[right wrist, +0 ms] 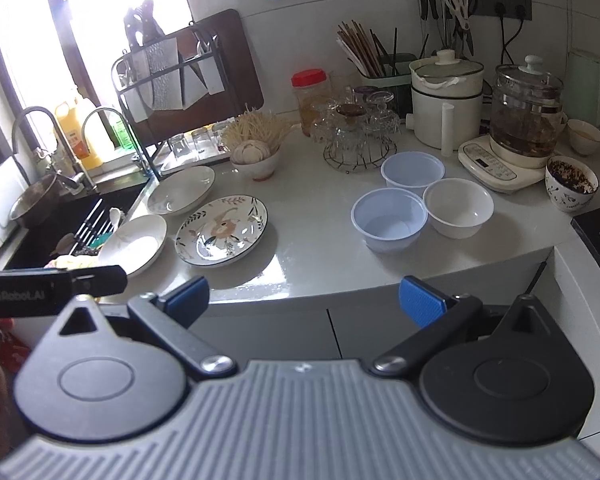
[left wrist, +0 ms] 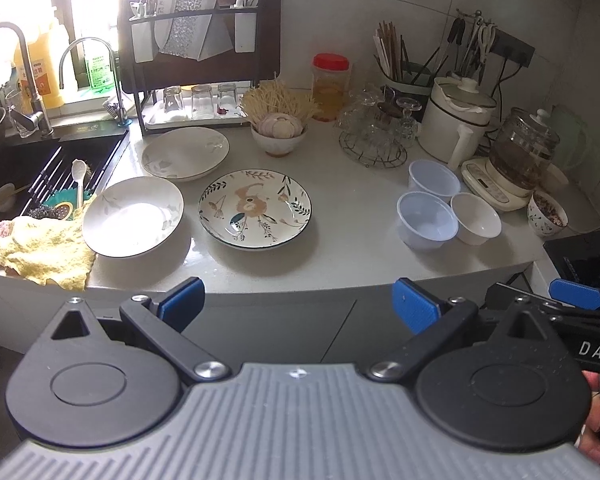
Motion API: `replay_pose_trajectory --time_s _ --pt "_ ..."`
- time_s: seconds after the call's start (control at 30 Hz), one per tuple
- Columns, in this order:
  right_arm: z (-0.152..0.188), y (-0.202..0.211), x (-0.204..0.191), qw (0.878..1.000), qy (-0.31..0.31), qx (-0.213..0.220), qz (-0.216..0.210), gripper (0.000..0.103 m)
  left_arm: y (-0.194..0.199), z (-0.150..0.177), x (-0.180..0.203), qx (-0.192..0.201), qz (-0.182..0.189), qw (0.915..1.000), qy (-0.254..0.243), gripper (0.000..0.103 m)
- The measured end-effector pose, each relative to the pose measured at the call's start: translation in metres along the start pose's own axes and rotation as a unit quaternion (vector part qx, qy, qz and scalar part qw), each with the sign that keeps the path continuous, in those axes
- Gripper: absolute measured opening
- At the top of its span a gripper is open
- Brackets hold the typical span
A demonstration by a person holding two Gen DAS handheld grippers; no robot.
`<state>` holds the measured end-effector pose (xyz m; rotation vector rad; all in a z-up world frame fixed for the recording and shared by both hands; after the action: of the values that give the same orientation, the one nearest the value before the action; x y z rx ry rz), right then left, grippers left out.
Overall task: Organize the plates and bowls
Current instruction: 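Move both grippers toward the white orange-rimmed bowls beside the sink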
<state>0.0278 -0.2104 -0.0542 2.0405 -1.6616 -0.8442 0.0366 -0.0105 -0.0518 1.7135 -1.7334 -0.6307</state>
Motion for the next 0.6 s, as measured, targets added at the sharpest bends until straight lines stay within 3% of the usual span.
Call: replay_pose_trajectory --time_s 0.6 --pt "-0.016 -0.019 -0.007 1.0 -0.008 0.006 -0.008 0.103 -0.027 -0.027 -0.009 -0.007 0.016 0.9998 -0.002 0.102"
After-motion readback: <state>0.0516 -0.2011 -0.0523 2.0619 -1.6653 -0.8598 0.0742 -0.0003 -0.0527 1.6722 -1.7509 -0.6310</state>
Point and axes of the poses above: each gripper's, at about its wrist camera, not at the fingertips, and y roughly against the way its jaws point, x to its right, z to its underside, the point moved 5 cm from there along -y, roughly the way its jaws point, and after that the axes turned 1 degree about z, right-handed, at the moved point
